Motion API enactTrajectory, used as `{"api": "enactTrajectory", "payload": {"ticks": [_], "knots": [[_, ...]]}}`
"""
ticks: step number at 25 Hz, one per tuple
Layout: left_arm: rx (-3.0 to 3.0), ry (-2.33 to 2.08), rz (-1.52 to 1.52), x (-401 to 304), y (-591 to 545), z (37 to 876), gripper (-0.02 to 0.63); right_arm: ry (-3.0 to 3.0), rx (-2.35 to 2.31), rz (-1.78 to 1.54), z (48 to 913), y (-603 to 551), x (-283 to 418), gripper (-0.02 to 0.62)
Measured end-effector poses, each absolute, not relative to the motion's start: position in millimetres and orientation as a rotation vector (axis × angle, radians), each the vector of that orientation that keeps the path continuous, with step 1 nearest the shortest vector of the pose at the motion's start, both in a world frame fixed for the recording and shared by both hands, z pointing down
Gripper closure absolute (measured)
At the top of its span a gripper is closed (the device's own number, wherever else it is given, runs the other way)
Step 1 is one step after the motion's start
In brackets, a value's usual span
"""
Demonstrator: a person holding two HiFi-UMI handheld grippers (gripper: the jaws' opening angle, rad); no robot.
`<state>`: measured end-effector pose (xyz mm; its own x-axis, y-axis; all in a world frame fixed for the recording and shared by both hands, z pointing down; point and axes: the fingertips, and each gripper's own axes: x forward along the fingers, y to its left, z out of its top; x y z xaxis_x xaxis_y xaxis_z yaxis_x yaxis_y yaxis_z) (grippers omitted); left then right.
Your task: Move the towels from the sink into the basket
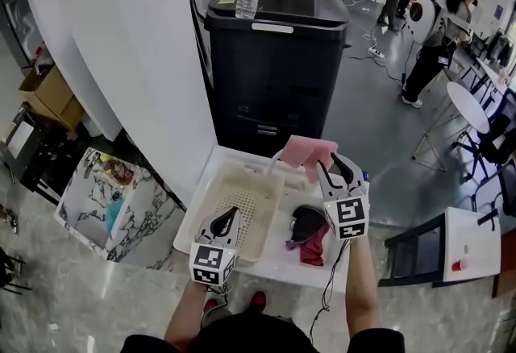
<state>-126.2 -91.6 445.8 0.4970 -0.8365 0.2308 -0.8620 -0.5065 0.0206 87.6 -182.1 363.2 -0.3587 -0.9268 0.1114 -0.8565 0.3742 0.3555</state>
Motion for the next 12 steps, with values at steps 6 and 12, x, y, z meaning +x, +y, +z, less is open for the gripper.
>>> {"api": "enactTrajectory", "payload": {"ticks": [6, 12], "knots": [[2.595, -1.481, 0.312, -127.8, -94.2, 449.2, 0.603, -2.341, 1.513, -0.299, 373.4, -208.6, 82.3, 0.403], [2.599, -1.469, 0.318, -125.5, -95.5, 452.3, 0.603, -2.294, 1.526, -0.264, 388.2, -230.8, 85.7, 0.379]]}}
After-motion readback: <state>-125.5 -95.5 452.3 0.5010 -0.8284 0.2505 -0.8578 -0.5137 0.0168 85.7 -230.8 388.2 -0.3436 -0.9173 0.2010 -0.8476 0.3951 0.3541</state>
